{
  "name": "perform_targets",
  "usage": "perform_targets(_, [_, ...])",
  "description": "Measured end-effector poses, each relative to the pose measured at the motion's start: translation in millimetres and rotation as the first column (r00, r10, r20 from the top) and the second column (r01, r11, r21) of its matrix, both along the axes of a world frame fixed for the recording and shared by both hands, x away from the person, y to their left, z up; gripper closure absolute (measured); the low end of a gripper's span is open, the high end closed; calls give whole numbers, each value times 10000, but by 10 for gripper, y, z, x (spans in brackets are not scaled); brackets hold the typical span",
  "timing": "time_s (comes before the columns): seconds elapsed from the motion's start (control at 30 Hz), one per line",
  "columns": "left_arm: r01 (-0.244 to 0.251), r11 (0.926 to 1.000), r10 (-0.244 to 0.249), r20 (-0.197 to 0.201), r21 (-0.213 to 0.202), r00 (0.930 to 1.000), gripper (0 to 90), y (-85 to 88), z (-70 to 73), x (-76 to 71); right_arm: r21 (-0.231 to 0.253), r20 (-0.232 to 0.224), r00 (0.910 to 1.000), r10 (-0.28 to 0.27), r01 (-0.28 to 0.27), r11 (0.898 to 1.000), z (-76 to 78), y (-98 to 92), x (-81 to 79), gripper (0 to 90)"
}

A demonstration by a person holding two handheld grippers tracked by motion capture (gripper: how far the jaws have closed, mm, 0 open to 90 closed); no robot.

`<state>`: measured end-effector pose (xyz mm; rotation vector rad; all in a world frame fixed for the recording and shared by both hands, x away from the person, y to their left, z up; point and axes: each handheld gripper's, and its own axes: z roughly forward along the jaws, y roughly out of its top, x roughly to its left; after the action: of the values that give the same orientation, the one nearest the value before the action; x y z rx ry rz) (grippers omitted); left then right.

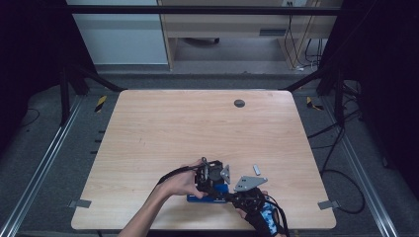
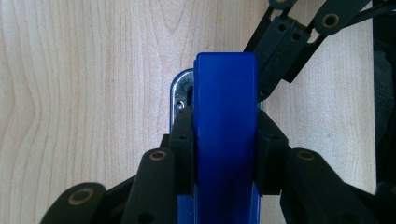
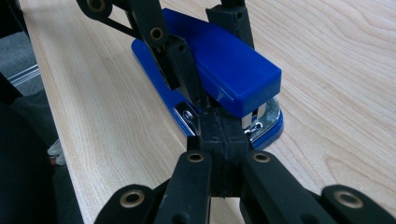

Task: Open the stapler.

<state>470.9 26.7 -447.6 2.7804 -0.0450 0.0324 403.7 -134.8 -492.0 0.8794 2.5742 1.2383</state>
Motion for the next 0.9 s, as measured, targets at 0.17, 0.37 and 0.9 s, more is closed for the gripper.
perform_targets(0.17, [-61, 9996, 60, -25, -268, 10000, 660, 25, -8, -9, -70, 111, 9999, 56, -56, 10000, 0, 10, -6, 900])
perform_targets(0.37, [35, 9998, -35, -9, -218, 10000, 660, 31, -3, 1, -32, 92, 9999, 73, -72, 10000, -3, 6, -3, 900])
perform_targets(0.9, [40, 9949, -45, 48, 1010, 10000, 595, -46, 41, 17, 17, 27, 10000, 25, -25, 10000, 1, -4, 2, 900])
